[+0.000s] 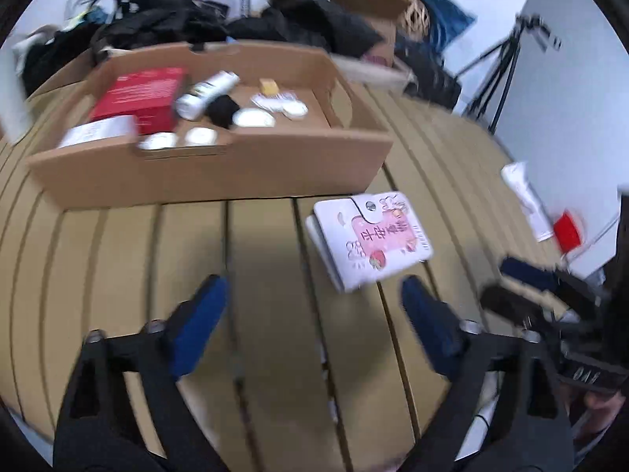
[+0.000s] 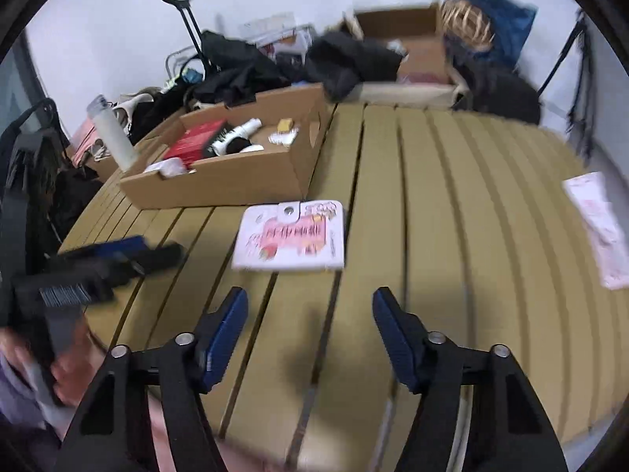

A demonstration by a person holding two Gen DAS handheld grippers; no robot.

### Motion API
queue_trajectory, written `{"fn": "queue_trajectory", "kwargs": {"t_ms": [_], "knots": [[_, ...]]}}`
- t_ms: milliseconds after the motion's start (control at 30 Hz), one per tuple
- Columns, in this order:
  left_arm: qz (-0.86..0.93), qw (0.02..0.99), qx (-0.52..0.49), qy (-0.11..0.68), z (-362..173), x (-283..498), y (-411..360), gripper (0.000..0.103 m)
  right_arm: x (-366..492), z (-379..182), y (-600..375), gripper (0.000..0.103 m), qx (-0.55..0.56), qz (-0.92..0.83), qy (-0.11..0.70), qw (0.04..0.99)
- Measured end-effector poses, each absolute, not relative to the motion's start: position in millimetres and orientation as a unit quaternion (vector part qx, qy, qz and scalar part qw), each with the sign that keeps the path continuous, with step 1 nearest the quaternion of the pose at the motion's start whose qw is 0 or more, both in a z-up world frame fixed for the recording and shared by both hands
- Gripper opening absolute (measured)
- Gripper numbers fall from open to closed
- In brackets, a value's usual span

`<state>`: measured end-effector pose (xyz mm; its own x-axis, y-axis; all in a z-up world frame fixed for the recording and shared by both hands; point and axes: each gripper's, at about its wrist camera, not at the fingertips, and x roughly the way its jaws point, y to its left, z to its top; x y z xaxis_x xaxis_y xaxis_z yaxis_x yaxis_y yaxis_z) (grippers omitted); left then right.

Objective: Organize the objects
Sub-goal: 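Close both tools on the pink-and-white card case and lift it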

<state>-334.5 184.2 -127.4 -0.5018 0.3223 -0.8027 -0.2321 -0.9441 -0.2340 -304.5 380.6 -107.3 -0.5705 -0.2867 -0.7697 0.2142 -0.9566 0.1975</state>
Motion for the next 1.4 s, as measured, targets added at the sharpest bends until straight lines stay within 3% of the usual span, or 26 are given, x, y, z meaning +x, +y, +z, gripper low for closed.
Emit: {"fn": "queue_trajectory", "kwargs": {"t_ms": [100, 167, 267, 367, 467, 567, 700, 833, 933, 1100, 1400], "knots": [[0.857, 0.158, -0.488, -0.051, -146, -354, 197, 0.071, -349, -128, 376, 0.058, 0.456, -0.876, -0.038, 0.149], [0.851, 0.158, -0.496, -0.064, -155, -360, 197, 0.07, -369, -140, 371, 0.037, 0.465, -0.871, -0.034, 0.154], [0.857, 0.163, -0.484, -0.069, -155, -360, 197, 0.069, -386, -154, 362, 0.036, 0.476, -0.864, -0.024, 0.162], [0.863, 0.16, -0.475, -0.064, -155, -361, 198, 0.058, -388, -159, 364, 0.036, 0.469, -0.862, -0.049, 0.184], [0.865, 0.158, -0.47, -0.07, -155, -362, 199, 0.034, -390, -165, 371, 0.036, 0.47, -0.854, -0.096, 0.202], [0.858, 0.163, -0.481, -0.08, -155, -357, 196, 0.028, -390, -168, 377, 0.033, 0.48, -0.842, -0.136, 0.205], [0.846, 0.163, -0.499, -0.096, -152, -325, 173, 0.02, -354, -160, 358, 0.026, 0.492, -0.841, -0.114, 0.195], [0.824, 0.18, -0.522, -0.127, -153, -284, 141, 0.016, -289, -154, 344, 0.02, 0.49, -0.841, -0.128, 0.19], [0.826, 0.185, -0.522, -0.102, -150, -260, 133, 0.013, -253, -159, 336, 0.015, 0.494, -0.839, -0.144, 0.178], [0.828, 0.195, -0.516, -0.101, -141, -247, 127, 0.009, -238, -149, 328, 0.003, 0.484, -0.849, -0.129, 0.169], [0.842, 0.224, -0.462, -0.169, -77, -280, 103, 0.005, -257, -96, 325, 0.002, 0.443, -0.866, -0.13, 0.192]]}}
